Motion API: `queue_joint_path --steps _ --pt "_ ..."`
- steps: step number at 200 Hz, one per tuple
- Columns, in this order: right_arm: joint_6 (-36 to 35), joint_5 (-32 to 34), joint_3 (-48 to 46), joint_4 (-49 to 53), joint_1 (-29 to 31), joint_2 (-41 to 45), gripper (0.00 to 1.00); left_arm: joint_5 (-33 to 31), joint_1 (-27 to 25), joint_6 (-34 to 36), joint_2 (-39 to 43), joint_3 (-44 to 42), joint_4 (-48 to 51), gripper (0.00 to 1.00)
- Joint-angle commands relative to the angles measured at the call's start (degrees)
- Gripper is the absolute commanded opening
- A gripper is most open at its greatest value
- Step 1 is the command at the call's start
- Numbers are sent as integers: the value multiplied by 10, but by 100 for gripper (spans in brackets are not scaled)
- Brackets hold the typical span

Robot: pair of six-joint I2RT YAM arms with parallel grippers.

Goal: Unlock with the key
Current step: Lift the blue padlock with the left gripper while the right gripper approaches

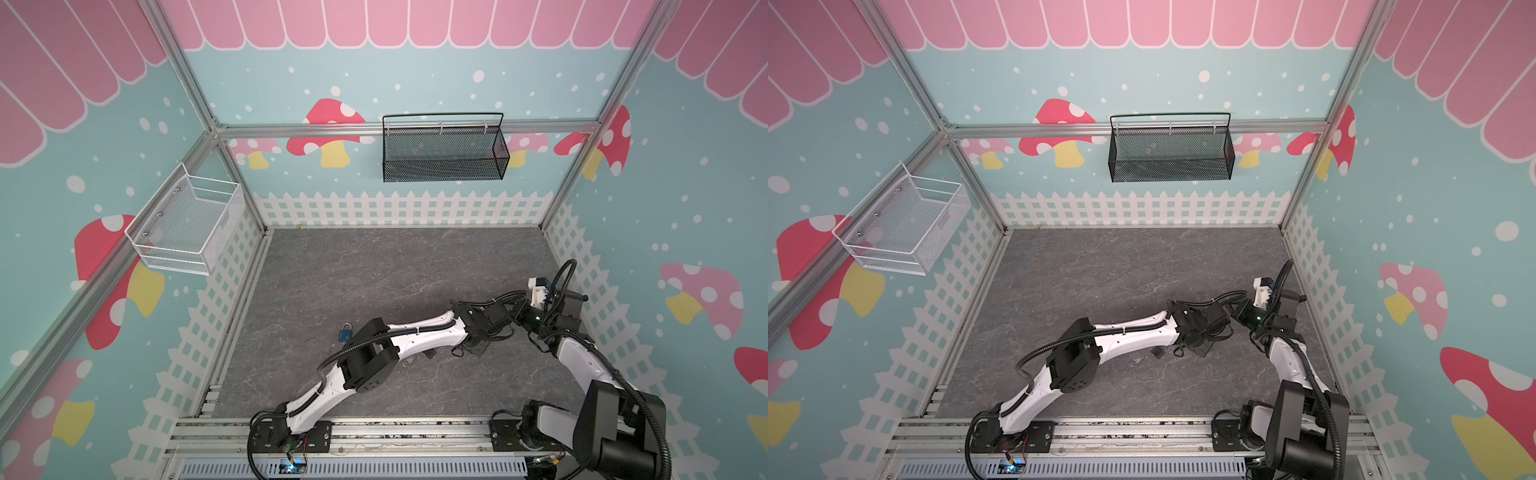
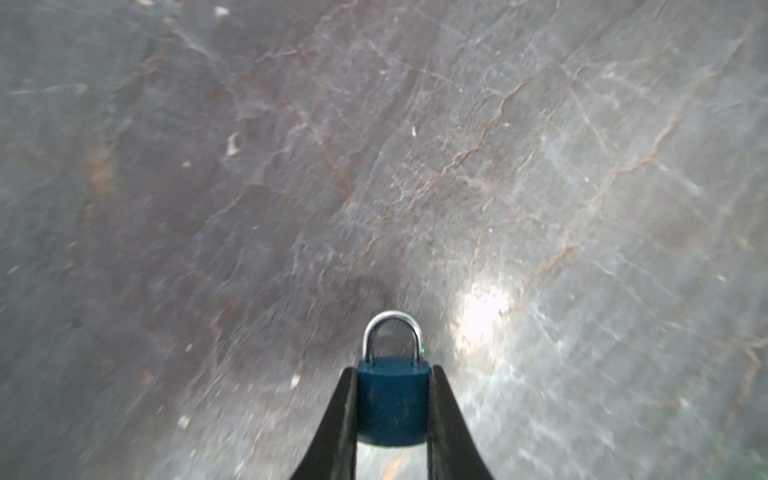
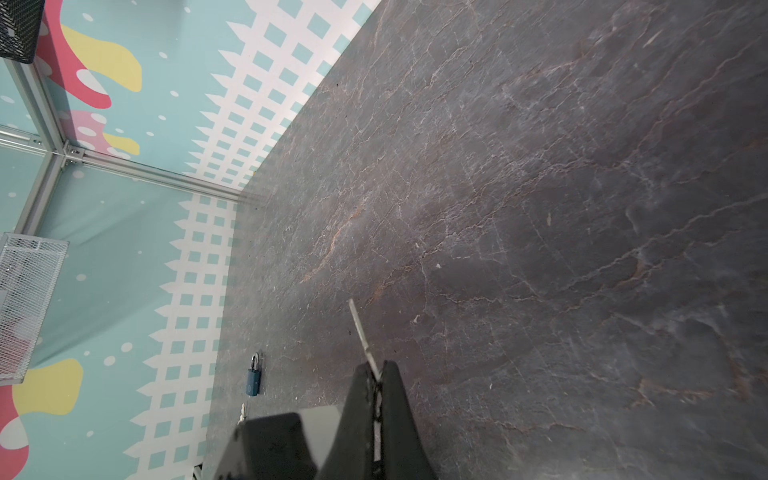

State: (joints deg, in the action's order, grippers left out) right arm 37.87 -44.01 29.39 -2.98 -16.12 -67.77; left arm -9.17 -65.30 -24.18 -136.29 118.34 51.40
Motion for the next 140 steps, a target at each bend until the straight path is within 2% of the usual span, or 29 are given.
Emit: queue_joint_path --steps 1,31,66,110,140 --pt "-11 -1 17 30 2 10 0 -9 5 -37 65 -31 -3 0" --pt "-18 20 33 56 17 14 0 -8 17 -85 138 -106 -41 0" --pt "-24 63 58 89 73 12 0 8 45 -179 237 -219 -107 0" --pt "-23 127 84 126 187 -6 0 53 103 -347 383 -419 -262 0" --pt "-14 160 90 142 260 -13 0 29 122 -450 453 -518 -329 0"
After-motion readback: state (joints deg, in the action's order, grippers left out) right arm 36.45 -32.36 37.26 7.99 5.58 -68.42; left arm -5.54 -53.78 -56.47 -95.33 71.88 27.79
